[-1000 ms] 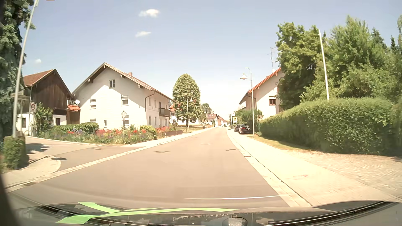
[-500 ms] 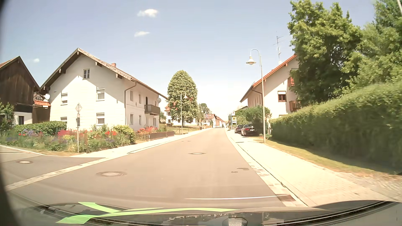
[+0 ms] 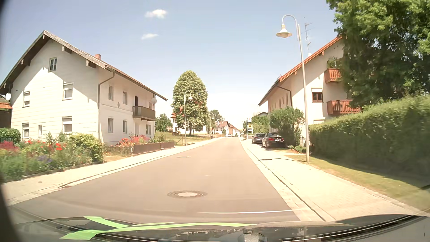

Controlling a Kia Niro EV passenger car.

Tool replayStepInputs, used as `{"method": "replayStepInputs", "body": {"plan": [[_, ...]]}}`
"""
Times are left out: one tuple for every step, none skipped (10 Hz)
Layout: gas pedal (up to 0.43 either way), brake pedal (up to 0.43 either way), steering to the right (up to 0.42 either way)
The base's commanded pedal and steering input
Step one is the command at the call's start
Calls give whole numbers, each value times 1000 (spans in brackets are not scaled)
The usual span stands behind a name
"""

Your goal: Follow the waypoints while adhering to traffic rules and regulations

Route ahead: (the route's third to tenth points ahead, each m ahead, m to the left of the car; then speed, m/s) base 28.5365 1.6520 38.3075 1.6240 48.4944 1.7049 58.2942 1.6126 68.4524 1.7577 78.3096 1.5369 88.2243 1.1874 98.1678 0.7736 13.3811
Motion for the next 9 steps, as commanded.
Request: {"method": "replayStepInputs", "body": {"plan": [[150,0,2],[150,0,1],[157,0,1],[157,0,0],[157,0,0],[157,0,-2],[157,0,-2],[157,0,-2],[157,0,-2]]}}
